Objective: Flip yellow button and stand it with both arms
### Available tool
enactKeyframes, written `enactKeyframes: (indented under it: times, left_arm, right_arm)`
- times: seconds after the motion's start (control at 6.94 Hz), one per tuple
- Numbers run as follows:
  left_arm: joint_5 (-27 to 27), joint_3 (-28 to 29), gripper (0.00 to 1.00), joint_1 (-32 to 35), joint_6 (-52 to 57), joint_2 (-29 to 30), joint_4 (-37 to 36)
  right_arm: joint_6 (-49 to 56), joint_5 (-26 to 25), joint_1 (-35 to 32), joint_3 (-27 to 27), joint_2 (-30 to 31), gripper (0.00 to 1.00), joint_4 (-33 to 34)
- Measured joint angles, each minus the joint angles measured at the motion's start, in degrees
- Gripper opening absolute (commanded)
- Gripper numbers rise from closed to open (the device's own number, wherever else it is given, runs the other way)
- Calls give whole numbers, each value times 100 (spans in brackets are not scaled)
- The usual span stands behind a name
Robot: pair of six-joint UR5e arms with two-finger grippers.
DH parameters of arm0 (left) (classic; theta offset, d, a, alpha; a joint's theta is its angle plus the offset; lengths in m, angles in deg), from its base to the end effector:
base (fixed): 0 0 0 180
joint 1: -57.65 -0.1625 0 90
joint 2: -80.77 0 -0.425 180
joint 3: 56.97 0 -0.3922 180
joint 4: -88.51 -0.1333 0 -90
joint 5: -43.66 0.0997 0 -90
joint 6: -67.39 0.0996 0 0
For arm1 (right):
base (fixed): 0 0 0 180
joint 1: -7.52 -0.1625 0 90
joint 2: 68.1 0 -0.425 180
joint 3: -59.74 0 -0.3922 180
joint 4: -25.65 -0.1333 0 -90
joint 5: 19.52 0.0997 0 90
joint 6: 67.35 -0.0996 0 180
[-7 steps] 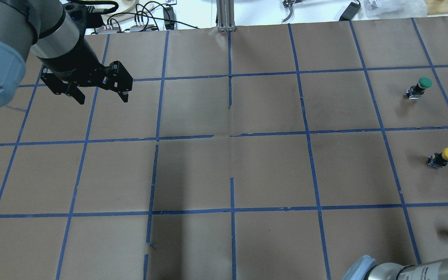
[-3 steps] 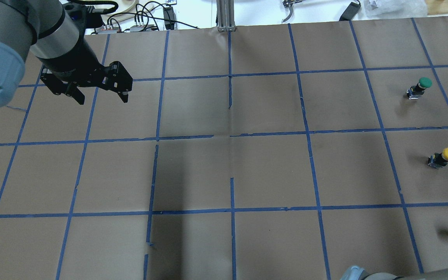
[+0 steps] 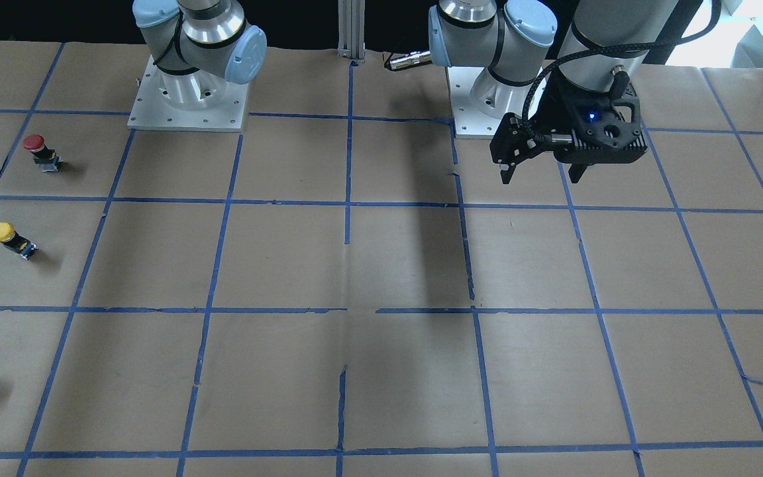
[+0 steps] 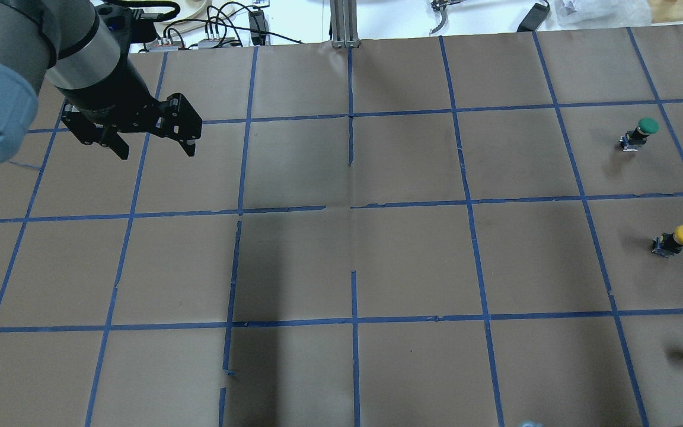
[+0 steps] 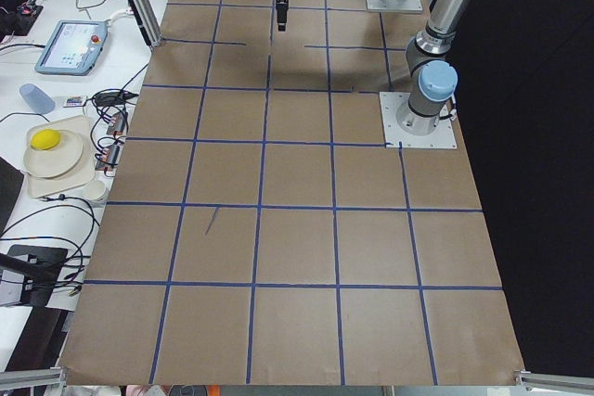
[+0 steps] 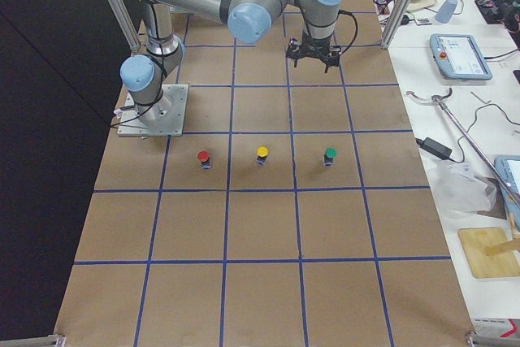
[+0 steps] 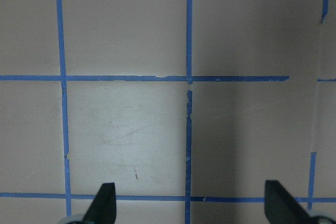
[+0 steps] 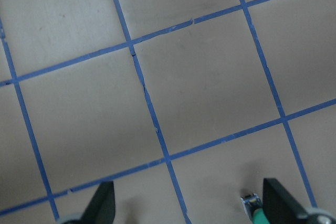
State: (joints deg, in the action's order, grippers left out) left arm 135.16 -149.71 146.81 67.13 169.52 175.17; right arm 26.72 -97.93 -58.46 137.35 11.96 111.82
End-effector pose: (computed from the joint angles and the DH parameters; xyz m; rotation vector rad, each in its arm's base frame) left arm -0.1236 -0.4875 0.4809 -0.0306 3.1147 -0.0501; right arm -0.0889 -0.5762 0.4979 -1.7230 2.4648 -0.2431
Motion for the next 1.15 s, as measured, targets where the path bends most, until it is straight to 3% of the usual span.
enactKeyframes:
  times: [0.58,1.15]
  left_arm:
    - [-8,-4,100,-4,-2,-16,46]
    - [-8,9,100,-13,-6,-24,130]
  right_arm:
    - [-3795,-23,-1499,-168,16,100,-29]
    - [-7541,-587,-2507,-382,-20,100,-137]
